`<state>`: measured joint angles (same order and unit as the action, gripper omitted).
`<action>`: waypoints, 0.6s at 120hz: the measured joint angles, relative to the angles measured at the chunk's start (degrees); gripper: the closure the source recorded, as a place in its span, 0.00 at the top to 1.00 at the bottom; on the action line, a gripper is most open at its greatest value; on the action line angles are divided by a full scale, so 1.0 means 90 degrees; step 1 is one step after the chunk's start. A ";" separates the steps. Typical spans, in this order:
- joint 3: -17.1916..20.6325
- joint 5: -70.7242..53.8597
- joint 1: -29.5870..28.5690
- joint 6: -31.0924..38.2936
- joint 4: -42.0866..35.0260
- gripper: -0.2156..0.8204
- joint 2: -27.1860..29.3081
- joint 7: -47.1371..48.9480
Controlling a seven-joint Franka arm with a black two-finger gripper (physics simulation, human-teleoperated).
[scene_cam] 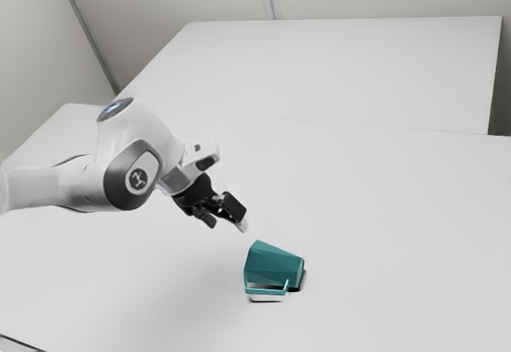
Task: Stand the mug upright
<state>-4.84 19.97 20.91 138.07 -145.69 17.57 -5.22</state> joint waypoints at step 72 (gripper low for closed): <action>0.0234 0.0396 0.0471 0.0793 -0.0305 0.78 -0.0584 -0.0296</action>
<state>-2.74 23.54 25.15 145.21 -148.44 12.31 -7.89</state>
